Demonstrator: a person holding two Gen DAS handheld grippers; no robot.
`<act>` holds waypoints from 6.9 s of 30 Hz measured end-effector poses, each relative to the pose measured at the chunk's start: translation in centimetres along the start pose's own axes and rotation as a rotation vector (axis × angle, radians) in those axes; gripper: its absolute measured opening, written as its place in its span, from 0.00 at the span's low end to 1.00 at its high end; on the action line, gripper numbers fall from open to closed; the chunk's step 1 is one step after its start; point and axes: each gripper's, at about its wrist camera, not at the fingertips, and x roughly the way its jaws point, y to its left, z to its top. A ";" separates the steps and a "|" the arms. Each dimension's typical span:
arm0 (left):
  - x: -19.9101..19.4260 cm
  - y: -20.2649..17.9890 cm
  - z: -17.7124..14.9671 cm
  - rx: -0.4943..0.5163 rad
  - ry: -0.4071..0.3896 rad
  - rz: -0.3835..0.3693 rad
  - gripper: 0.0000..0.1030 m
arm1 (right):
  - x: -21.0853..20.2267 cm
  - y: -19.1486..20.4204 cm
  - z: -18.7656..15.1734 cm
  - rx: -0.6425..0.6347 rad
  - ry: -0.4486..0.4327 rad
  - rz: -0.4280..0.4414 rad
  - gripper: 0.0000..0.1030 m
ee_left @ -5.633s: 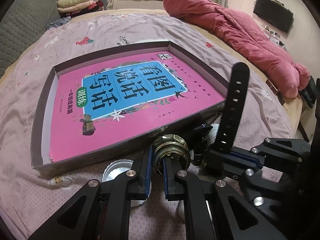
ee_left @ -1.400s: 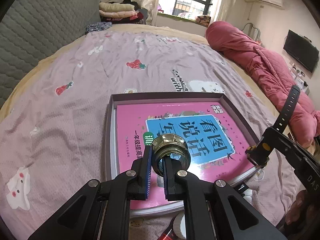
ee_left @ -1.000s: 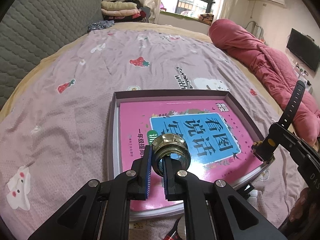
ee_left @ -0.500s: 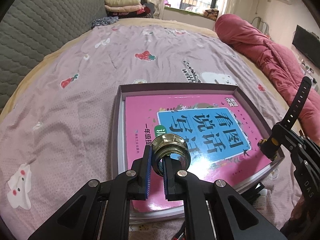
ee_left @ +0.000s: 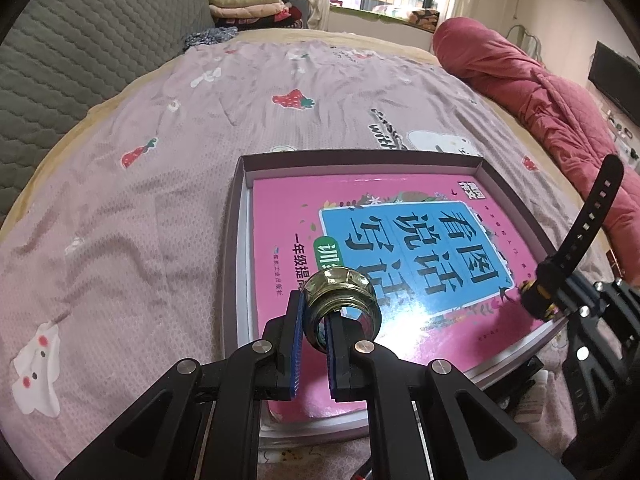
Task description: Organize rigid objects
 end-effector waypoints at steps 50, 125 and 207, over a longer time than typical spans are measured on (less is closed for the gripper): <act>0.1 1.2 -0.9 -0.006 0.114 -0.017 0.10 | 0.2 -2.0 -2.0 0.093 0.043 -0.008 0.04; -4.7 1.5 -0.5 -0.010 -0.037 -0.090 0.59 | -7.5 -4.5 -0.5 0.187 -0.052 -0.008 0.44; -8.5 -0.6 -11.9 0.063 0.076 -0.049 0.70 | -11.8 1.0 -6.0 0.191 0.101 0.326 0.58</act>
